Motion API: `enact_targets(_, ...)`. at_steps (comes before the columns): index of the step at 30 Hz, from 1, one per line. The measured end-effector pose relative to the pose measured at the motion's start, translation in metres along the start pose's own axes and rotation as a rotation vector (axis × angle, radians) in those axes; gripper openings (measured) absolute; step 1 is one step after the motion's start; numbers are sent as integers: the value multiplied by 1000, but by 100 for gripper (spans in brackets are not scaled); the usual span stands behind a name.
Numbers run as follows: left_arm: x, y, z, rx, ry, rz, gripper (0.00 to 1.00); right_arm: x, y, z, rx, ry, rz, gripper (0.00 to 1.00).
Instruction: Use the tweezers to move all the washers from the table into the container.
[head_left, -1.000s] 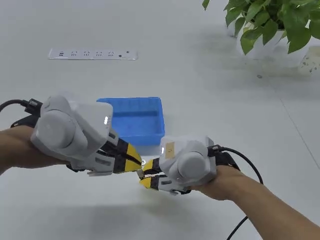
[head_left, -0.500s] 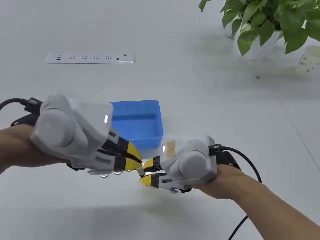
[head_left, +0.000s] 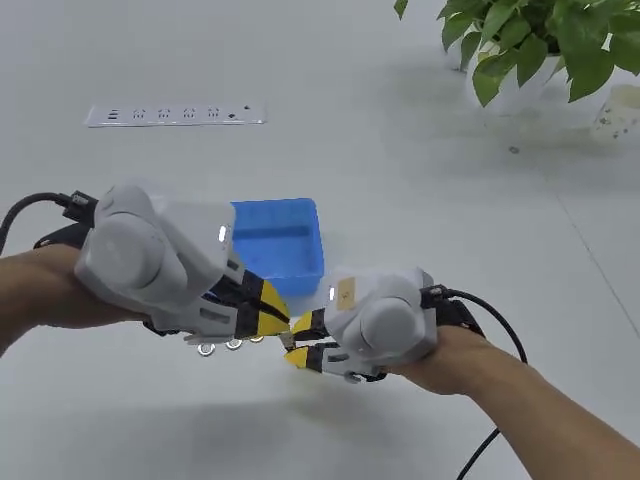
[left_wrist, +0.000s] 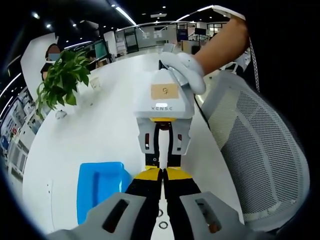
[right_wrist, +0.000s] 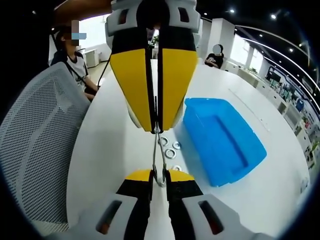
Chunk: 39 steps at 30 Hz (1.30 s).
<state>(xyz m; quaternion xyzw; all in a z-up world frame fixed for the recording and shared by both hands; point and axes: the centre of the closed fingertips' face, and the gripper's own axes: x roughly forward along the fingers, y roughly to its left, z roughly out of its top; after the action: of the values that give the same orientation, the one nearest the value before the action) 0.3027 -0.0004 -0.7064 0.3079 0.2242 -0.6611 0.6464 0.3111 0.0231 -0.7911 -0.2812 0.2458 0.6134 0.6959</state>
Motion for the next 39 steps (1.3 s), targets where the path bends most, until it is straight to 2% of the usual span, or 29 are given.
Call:
enact_targets(9,3,5,4,-5,-13,5,5,-1,-2,-1,17,0,-8,12)
enact_targets(23,3,6,7,3,-10,3,6,-2,-3,-1,22,-3,-14,12)
enact_targets(31,5,6,4,5,0,-1,6,1,-1,-2,23,4,-7,12)
enact_targets(39,7,7,6,5,-8,-1,6,0,-2,-2,30,3,-15,13)
